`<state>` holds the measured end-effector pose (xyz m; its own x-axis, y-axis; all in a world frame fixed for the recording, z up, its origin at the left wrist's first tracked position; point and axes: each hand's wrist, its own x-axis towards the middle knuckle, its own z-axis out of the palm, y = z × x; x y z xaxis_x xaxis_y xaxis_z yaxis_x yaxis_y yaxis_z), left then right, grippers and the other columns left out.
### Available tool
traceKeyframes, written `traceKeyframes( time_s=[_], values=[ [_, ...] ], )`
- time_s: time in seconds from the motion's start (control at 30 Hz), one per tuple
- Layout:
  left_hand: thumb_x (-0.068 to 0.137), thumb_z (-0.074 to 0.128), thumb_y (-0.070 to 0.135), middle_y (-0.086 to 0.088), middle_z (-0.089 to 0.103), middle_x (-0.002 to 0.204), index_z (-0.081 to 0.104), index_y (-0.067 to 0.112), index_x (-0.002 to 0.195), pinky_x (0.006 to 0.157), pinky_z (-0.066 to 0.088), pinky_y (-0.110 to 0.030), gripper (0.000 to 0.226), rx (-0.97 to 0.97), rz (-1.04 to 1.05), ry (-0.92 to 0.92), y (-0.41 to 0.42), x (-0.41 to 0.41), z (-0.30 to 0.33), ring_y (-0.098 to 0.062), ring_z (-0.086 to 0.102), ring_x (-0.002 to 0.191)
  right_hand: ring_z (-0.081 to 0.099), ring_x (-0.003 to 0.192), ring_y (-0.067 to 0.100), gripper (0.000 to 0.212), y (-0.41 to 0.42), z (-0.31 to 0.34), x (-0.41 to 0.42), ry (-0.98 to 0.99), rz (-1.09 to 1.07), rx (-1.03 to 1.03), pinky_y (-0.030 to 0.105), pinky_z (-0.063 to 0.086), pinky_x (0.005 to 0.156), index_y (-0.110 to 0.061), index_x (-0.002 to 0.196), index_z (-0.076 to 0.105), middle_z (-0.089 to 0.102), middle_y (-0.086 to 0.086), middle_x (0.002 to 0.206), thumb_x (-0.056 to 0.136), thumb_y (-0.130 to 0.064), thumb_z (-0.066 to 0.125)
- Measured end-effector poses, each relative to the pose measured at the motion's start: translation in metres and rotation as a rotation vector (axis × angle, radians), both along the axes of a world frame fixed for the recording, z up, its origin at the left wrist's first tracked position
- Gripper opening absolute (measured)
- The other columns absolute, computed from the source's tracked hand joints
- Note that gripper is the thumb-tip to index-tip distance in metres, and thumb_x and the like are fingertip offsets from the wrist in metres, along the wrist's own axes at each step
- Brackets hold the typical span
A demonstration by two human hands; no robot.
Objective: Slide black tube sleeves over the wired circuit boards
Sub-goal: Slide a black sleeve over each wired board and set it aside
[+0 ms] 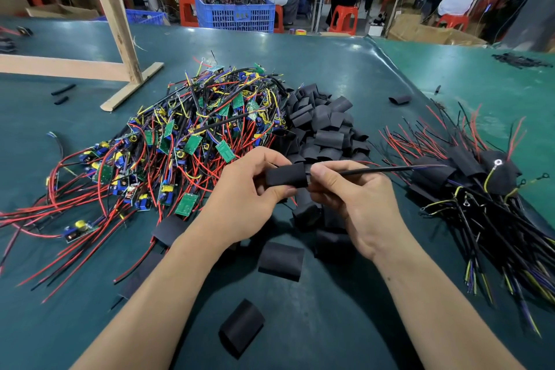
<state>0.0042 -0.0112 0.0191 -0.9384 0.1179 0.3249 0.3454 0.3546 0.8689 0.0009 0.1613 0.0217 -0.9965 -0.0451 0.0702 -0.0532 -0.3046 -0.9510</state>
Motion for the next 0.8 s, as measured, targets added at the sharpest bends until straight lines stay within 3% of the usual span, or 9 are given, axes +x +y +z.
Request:
traceKeyframes(
  time_s=[0.07, 0.2, 0.27, 0.33, 0.43, 0.53, 0.6, 0.7, 0.8],
  values=[
    [0.079, 0.079, 0.004, -0.001, 0.072, 0.084, 0.062, 0.026, 0.096, 0.077, 0.050, -0.042, 0.032, 0.008, -0.013, 0.017, 0.000, 0.002, 0.002, -0.035, 0.061, 0.080, 0.067, 0.066, 0.016, 0.017, 0.002, 0.001, 0.000, -0.024, 0.038, -0.008, 0.022, 0.054, 0.060, -0.014, 0.080, 0.077, 0.072, 0.007, 0.075, 0.064, -0.020, 0.078],
    [0.078, 0.081, 0.007, 0.004, 0.072, 0.085, 0.064, 0.024, 0.099, 0.079, 0.050, -0.045, 0.031, 0.013, -0.035, 0.010, 0.000, 0.004, 0.003, -0.035, 0.063, 0.081, 0.066, 0.061, 0.018, 0.022, 0.006, 0.003, 0.002, -0.088, 0.173, 0.075, 0.023, 0.055, 0.057, -0.014, 0.081, 0.077, 0.071, 0.012, 0.075, 0.062, -0.025, 0.080],
    [0.078, 0.081, 0.009, 0.004, 0.072, 0.085, 0.065, 0.024, 0.100, 0.079, 0.053, -0.038, 0.031, -0.014, -0.053, 0.029, -0.002, 0.003, 0.003, -0.024, 0.066, 0.079, 0.067, 0.059, 0.019, 0.019, 0.007, 0.004, 0.003, -0.097, 0.200, 0.117, 0.024, 0.055, 0.055, -0.015, 0.078, 0.076, 0.072, 0.014, 0.075, 0.064, -0.027, 0.079],
    [0.079, 0.080, 0.009, 0.006, 0.072, 0.086, 0.066, 0.022, 0.103, 0.078, 0.052, -0.023, 0.031, -0.057, -0.074, 0.067, -0.004, 0.002, 0.001, -0.007, 0.067, 0.080, 0.067, 0.059, 0.020, 0.017, 0.008, 0.005, 0.004, -0.098, 0.221, 0.157, 0.025, 0.054, 0.054, -0.015, 0.077, 0.076, 0.072, 0.015, 0.076, 0.067, -0.028, 0.078],
    [0.077, 0.082, 0.015, 0.011, 0.071, 0.093, 0.066, 0.024, 0.109, 0.085, 0.048, -0.016, 0.037, -0.106, -0.073, 0.122, -0.005, 0.002, -0.002, -0.003, 0.065, 0.092, 0.066, 0.057, 0.020, 0.009, 0.010, 0.006, 0.005, -0.054, 0.219, 0.262, 0.025, 0.053, 0.051, -0.015, 0.075, 0.074, 0.071, 0.014, 0.071, 0.079, -0.023, 0.074],
    [0.077, 0.083, 0.025, 0.010, 0.066, 0.108, 0.062, 0.019, 0.123, 0.099, 0.041, -0.022, 0.051, -0.231, 0.098, 0.354, -0.005, -0.001, -0.003, -0.009, 0.057, 0.110, 0.063, 0.050, 0.017, 0.018, 0.010, 0.009, 0.004, 0.012, 0.038, 0.269, 0.023, 0.050, 0.046, -0.014, 0.069, 0.072, 0.068, 0.009, 0.062, 0.087, -0.012, 0.071],
    [0.082, 0.077, 0.024, 0.004, 0.065, 0.108, 0.062, 0.013, 0.123, 0.100, 0.040, -0.028, 0.045, -0.227, 0.223, 0.494, -0.006, -0.003, -0.003, -0.016, 0.057, 0.108, 0.062, 0.047, 0.016, 0.022, 0.016, 0.014, 0.000, 0.033, -0.178, 0.149, 0.022, 0.049, 0.044, -0.014, 0.065, 0.071, 0.068, 0.007, 0.060, 0.087, -0.012, 0.071],
    [0.088, 0.069, 0.018, 0.003, 0.066, 0.101, 0.060, 0.011, 0.121, 0.096, 0.044, -0.035, 0.035, -0.147, 0.266, 0.528, -0.008, -0.004, -0.005, -0.020, 0.061, 0.102, 0.059, 0.043, 0.011, 0.021, 0.039, 0.024, -0.007, 0.039, -0.477, -0.081, 0.019, 0.046, 0.041, -0.014, 0.071, 0.065, 0.066, 0.001, 0.055, 0.091, -0.020, 0.068],
    [0.089, 0.066, 0.017, 0.006, 0.067, 0.098, 0.061, 0.009, 0.120, 0.096, 0.042, -0.029, 0.033, -0.156, 0.238, 0.510, -0.006, -0.003, -0.006, -0.019, 0.060, 0.101, 0.057, 0.044, 0.004, 0.022, 0.063, 0.030, -0.013, -0.047, -0.657, -0.284, 0.015, 0.045, 0.043, -0.016, 0.076, 0.059, 0.062, -0.007, 0.050, 0.094, -0.027, 0.064]
  ],
)
